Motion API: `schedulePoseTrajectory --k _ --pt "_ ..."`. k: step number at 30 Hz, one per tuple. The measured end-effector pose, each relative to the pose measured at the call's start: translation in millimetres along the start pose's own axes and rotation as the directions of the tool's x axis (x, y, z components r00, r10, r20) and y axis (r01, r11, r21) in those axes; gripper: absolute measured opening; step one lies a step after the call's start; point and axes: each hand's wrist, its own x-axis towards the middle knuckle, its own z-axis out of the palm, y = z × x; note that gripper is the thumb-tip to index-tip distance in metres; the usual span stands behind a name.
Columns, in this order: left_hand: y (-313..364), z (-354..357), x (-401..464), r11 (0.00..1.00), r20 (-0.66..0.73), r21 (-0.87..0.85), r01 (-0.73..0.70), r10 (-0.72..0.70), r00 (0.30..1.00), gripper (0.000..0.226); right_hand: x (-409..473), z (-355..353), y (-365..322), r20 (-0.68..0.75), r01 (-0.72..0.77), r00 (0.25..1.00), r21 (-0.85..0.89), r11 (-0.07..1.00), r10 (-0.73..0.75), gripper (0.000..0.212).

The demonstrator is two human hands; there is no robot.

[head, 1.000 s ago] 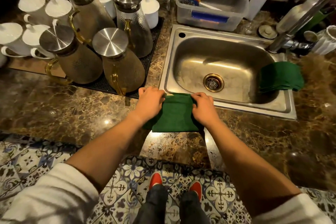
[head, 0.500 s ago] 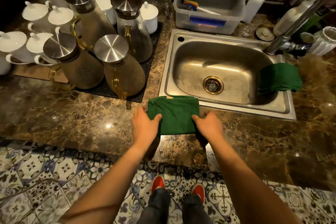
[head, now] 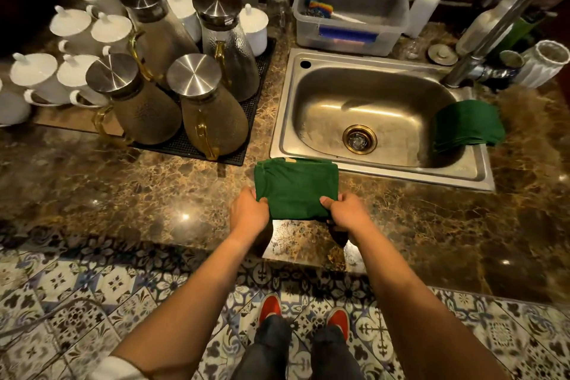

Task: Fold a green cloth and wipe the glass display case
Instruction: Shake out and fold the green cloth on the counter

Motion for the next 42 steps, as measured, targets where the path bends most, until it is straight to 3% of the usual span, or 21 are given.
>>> schedulePoseTrajectory --k 4,6,9,12,14,15,16,17,18,19,21,23,25,27,31,36,39,42 --pt "2.5 -6.0 -1.1 0.957 0.049 -0.287 0.048 -0.035 0.998 0.024 -11.0 -8.5 0.7 0.046 -0.036 0.999 0.267 0.963 0.024 0.03" --pt "7.7 -10.8 0.5 0.857 0.105 -0.491 0.157 -0.121 0.987 0.028 -12.6 -13.9 1.5 0.043 -0.006 0.999 0.323 0.947 -0.008 0.03" --pt "22.7 -20.7 5.9 0.706 0.177 -0.657 0.265 -0.197 0.964 0.024 -11.4 -19.2 -2.3 0.054 -0.026 0.999 0.41 0.912 0.005 0.015" --pt "40.6 -28.1 12.3 0.537 0.263 -0.759 0.369 -0.266 0.928 0.02 -8.2 -22.0 -13.3 0.177 -0.194 0.978 0.611 0.767 0.106 0.029" --pt "49.1 -29.5 15.1 0.467 0.292 -0.788 0.402 -0.291 0.911 0.013 -4.7 -23.3 -18.1 0.251 -0.249 0.964 0.715 0.653 0.093 0.04" --pt "51.6 -28.5 16.8 0.492 0.273 -0.778 0.389 -0.293 0.916 0.01 -2.3 -23.1 -19.6 0.265 -0.248 0.962 0.735 0.631 0.07 0.044" --pt "51.9 -27.0 18.5 0.584 0.211 -0.737 0.341 -0.28 0.936 0.007 0.3 -22.5 -20.5 0.262 -0.234 0.964 0.736 0.635 0.051 0.047" --pt "50.8 -25.1 20.9 0.737 0.111 -0.628 0.25 -0.234 0.966 0.01 3.0 -21.2 -21.9 0.243 -0.21 0.969 0.719 0.663 0.043 0.049" --pt "48.3 -23.3 22.7 0.893 0.004 -0.433 0.121 -0.132 0.991 0.018 5.0 -19.5 -23.1 0.206 -0.177 0.977 0.681 0.71 0.046 0.049" --pt "45.8 -21.6 24.0 0.98 -0.059 -0.197 -0.024 0.012 0.998 0.026 7.4 -16.8 -24.2 0.158 -0.143 0.986 0.635 0.759 0.053 0.048" --pt "45.0 -16.5 26.7 0.946 -0.024 0.153 -0.288 0.294 0.955 0.038 12.9 -10.9 -25.1 0.078 -0.08 0.996 0.562 0.824 0.043 0.045" --pt "47.7 -9.0 32.0 0.841 0.135 0.292 -0.456 0.435 0.89 0.055 20.4 -3.6 -23.3 -0.023 -0.01 0.999 0.442 0.897 0.022 0.038" --pt "51.2 0.0 37.2 0.758 0.259 0.382 -0.528 0.461 0.849 0.065 26.3 1.9 -20.9 -0.152 0.055 0.988 0.152 0.987 -0.032 0.038" --pt "53.2 7.8 45.2 0.691 0.336 0.467 -0.551 0.438 0.834 0.065 28.4 5.6 -19.5 -0.231 0.051 0.97 -0.084 0.995 -0.069 0.04" --pt "58.5 11.5 56.9 0.666 0.405 0.501 -0.553 0.385 0.829 0.06 28.9 11.0 -23.1 -0.223 0.021 0.972 -0.215 0.976 -0.07 0.039" --pt "56.0 12.1 63.4 0.617 0.51 0.439 -0.653 0.427 0.746 0.061 31.2 3.9 -23.1 -0.141 -0.021 0.99 -0.238 0.971 -0.013 0.051" --pt "57.9 8.1 65.2 0.627 0.559 0.349 -0.697 0.458 0.692 0.06 23.5 -5.5 -18.1 -0.066 0.066 0.995 -0.026 0.997 -0.068 0.036" --pt "68.6 4.6 61.2 0.708 0.613 0.212 -0.674 0.441 0.655 0.041 4.6 -21.4 -18.3 0.011 0.165 0.985 0.229 0.959 -0.172 0.032"
